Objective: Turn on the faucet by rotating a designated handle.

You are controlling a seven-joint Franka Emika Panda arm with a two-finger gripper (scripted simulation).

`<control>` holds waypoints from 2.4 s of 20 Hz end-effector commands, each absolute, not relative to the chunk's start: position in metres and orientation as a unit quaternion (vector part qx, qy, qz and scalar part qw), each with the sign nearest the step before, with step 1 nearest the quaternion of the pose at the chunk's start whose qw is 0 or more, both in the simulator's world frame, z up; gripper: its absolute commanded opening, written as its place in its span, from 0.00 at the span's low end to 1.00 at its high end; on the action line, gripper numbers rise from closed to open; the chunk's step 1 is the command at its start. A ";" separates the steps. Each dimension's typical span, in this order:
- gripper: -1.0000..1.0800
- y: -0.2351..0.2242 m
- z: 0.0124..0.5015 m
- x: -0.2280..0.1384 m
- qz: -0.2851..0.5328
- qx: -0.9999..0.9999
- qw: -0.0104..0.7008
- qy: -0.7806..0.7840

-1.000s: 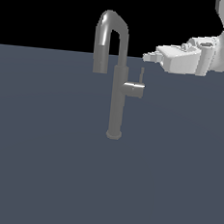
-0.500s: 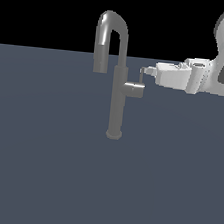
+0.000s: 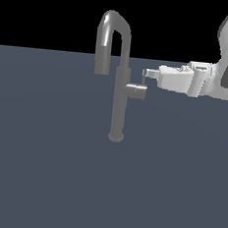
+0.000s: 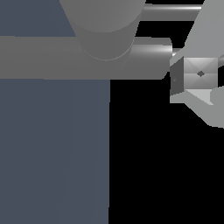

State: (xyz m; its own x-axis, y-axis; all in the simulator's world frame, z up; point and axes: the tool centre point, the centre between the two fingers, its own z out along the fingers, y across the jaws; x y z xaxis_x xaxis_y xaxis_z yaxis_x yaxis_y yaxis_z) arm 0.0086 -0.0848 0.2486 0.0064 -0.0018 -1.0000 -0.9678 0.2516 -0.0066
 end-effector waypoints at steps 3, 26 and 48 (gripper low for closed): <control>0.00 -0.083 0.251 0.003 0.431 -0.435 0.561 0.558; 0.00 -0.070 0.256 -0.047 0.426 -0.436 0.563 0.558; 0.00 -0.061 0.208 -0.084 0.426 -0.439 0.566 0.553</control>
State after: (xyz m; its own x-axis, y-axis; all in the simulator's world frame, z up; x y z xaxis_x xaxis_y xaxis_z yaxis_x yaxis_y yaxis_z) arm -0.0798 -0.0619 0.2246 0.0487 -0.0067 -0.9988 -0.9668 0.2510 -0.0488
